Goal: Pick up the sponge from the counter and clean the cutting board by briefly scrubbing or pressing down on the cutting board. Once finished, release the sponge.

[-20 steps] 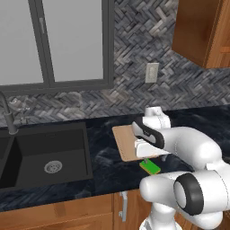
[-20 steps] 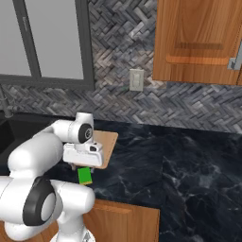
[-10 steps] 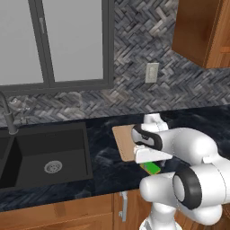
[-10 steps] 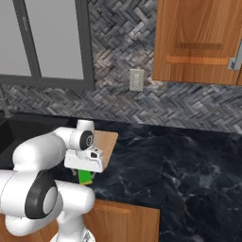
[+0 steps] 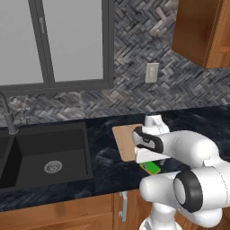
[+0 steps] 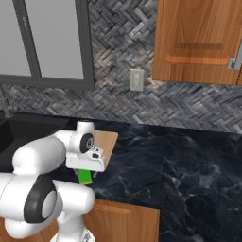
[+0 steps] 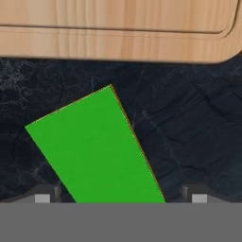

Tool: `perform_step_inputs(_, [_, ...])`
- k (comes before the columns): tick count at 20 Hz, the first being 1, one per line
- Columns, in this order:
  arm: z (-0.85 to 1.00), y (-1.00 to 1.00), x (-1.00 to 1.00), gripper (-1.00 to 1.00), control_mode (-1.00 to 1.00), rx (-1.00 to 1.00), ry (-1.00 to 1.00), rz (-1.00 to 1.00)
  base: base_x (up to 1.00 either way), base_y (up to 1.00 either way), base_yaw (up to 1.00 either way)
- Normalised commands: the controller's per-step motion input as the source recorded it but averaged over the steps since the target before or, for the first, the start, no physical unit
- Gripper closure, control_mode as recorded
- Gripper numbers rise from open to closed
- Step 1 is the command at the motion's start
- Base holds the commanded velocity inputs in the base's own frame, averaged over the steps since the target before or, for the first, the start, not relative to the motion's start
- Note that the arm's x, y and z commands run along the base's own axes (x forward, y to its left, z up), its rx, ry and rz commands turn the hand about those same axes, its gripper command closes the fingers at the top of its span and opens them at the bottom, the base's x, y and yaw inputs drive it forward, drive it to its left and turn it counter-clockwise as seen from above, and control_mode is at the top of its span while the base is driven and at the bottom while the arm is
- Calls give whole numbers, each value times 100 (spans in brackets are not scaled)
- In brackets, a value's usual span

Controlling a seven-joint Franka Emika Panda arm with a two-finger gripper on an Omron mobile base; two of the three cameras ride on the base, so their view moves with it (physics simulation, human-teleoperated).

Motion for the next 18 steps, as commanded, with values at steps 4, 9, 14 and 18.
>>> perform_step_inputs(4, [-1, -1, 0, -100, -100, 3, -32, 17, 0, 0, 0])
perform_step_inputs(9, [-17, 0, 0, -100, -100, 0, -19, 12, 0, 0, 0])
perform_step_inputs(14, [-21, 7, 0, -100, -100, 0, -5, 6, 0, 0, 0])
perform_step_inputs(18, [-22, 17, 0, -100, -100, -1, 0, 4, 0, 0, 0])
